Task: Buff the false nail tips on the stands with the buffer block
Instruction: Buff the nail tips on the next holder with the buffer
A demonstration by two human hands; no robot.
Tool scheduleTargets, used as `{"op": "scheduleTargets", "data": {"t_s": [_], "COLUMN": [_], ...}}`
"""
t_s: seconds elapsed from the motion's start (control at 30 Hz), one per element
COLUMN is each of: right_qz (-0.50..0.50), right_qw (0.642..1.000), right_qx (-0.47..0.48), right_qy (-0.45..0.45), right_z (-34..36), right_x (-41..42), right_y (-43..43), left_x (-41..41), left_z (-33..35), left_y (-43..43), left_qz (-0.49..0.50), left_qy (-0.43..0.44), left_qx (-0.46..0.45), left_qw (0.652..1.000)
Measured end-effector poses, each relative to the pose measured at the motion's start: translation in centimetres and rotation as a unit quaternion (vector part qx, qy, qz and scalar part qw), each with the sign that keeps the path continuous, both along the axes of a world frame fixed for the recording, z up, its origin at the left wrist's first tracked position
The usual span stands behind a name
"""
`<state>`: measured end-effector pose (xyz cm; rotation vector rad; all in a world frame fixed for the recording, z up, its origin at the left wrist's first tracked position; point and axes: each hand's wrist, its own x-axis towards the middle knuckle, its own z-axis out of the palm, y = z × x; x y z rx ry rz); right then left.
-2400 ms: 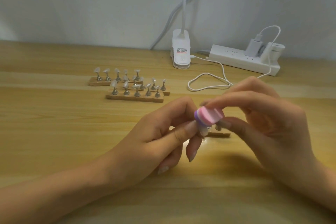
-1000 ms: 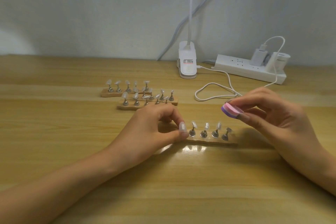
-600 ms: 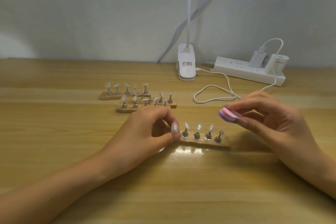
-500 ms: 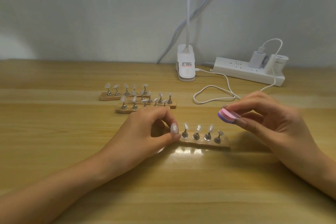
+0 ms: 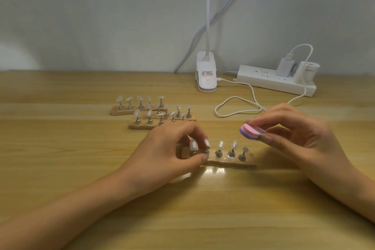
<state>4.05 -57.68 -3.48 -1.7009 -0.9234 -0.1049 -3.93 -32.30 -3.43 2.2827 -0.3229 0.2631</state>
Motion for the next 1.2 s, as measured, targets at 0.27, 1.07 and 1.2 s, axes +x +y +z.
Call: {"op": "scheduleTargets", "data": {"t_s": [0.27, 1.07, 1.2], "right_qz": [0.001, 0.024, 0.038], "right_qw": [1.0, 0.979, 0.976], "right_qx": [-0.01, -0.041, -0.048], "right_qy": [-0.004, -0.199, -0.208], "right_z": [0.0, 2.1, 2.0], "right_x": [0.0, -3.1, -3.7], "right_y": [0.0, 1.8, 1.9], "left_x": [0.0, -1.9, -2.1], "left_z": [-0.1, 0.3, 0.2], "left_y": [-0.7, -2.3, -2.5], "left_qz": [-0.017, -0.086, -0.095], "left_qy": [-0.035, -0.15, -0.124], "left_qx": [0.005, -0.191, -0.211], "left_qw": [0.999, 0.966, 0.965]}}
